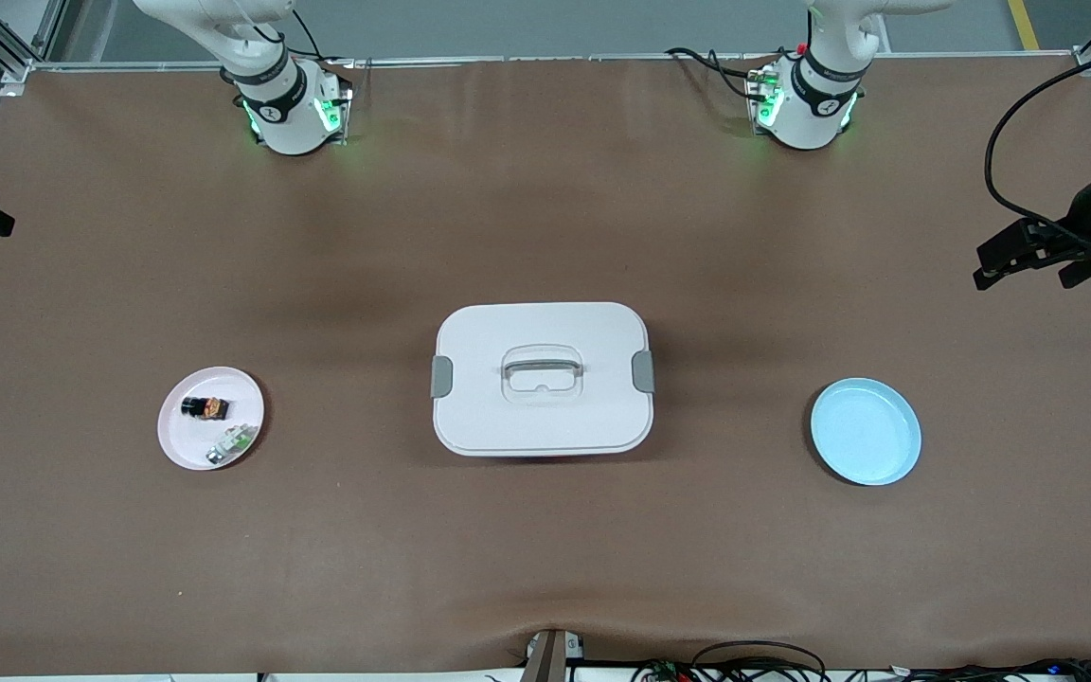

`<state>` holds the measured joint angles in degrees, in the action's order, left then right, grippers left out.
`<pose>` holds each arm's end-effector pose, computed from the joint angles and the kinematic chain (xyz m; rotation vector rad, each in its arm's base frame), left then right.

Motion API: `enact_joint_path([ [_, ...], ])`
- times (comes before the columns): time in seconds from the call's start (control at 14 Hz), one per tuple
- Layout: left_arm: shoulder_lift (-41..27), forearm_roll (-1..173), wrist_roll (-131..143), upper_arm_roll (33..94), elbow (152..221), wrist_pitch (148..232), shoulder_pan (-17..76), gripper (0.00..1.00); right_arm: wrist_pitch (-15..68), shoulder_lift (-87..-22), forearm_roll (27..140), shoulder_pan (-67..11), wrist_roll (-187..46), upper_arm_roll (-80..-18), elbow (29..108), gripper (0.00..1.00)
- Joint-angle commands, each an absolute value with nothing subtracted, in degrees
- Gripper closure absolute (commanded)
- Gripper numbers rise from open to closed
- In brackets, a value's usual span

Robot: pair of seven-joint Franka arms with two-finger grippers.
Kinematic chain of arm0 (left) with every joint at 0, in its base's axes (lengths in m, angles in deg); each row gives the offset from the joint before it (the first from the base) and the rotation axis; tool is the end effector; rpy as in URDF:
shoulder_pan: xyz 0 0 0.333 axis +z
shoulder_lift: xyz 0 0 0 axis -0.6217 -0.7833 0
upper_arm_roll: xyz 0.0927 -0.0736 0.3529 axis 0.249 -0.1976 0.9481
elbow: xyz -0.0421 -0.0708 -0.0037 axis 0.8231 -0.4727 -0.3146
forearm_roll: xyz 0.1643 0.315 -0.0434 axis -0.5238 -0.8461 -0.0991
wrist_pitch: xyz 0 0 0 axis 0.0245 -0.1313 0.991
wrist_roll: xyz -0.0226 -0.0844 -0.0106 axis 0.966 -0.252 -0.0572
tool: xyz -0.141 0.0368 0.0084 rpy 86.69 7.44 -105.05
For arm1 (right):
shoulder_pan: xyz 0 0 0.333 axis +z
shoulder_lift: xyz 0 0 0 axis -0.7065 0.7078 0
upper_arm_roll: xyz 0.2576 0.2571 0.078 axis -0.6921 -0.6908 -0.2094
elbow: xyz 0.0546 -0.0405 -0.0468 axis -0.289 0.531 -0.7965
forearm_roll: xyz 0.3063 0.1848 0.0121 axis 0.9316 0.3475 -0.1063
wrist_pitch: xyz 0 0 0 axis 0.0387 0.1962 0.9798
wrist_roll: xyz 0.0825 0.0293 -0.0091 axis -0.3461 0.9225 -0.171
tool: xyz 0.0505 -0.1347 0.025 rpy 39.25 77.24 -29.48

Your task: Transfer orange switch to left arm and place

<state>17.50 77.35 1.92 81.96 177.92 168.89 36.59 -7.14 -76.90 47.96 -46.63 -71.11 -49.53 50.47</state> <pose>0.5365 -0.0181 0.6320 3.1274 0.0195 0.0905 0.5073 -0.0553 0.6888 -3.1189 0.0491 -0.0048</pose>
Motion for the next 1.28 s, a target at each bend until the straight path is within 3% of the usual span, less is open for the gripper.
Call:
enact_joint_path([
  [0.0,16.9,77.6,0.7,81.7,176.5,168.8,36.9,0.00,-5.8,-75.5,48.6,-47.5,-71.5,-49.5,50.7,0.00],
  [1.21,16.9,77.6,0.7,81.7,176.5,168.8,36.9,0.00,1.3,-61.7,49.1,-50.8,-71.2,-49.3,51.1,0.00],
])
